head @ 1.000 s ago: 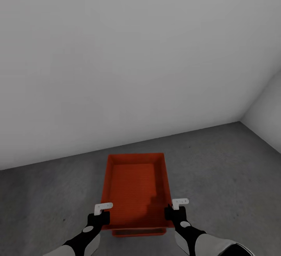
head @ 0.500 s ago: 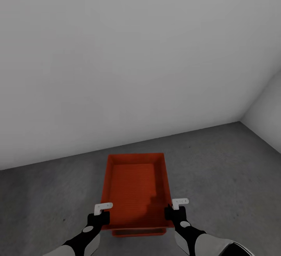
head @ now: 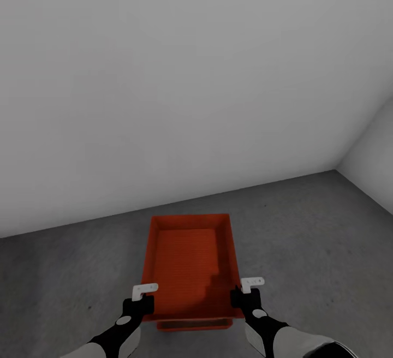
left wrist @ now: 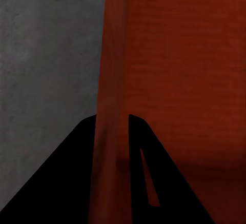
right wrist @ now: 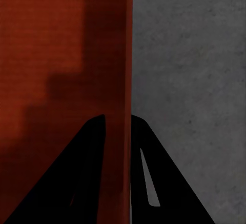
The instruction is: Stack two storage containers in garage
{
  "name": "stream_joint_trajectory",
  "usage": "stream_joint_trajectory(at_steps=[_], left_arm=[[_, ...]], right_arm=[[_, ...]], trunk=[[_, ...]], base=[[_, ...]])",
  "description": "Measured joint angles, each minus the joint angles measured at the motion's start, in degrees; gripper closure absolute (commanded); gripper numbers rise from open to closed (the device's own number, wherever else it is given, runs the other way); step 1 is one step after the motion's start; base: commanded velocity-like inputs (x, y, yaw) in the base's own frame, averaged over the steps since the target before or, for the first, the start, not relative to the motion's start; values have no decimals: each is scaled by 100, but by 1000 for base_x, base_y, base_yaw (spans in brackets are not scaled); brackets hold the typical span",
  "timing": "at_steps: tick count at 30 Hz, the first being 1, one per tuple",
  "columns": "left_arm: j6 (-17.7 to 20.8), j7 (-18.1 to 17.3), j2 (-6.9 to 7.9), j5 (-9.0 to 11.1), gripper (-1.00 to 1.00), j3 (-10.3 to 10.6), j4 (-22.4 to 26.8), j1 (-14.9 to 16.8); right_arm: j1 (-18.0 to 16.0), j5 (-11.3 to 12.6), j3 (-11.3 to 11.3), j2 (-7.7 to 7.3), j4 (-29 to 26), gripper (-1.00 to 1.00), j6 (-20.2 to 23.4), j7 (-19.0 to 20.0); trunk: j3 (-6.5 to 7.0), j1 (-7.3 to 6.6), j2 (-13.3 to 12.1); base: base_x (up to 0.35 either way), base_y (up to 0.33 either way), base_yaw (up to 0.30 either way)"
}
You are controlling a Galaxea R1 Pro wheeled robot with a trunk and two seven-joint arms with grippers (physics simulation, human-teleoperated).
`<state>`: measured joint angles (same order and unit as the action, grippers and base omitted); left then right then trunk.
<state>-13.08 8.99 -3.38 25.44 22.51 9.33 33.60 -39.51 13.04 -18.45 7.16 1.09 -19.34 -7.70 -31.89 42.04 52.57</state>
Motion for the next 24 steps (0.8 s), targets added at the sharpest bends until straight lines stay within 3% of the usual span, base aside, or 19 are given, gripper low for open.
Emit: stream_joint_trajectory(at_steps=[24], left_arm=[[5,-5,11,-3,100,2,6,0]], right_arm=[[0,-4,-6,12,-3,100,3,-21]], trunk=[[-28,0,0]], base=[[0,0,0]])
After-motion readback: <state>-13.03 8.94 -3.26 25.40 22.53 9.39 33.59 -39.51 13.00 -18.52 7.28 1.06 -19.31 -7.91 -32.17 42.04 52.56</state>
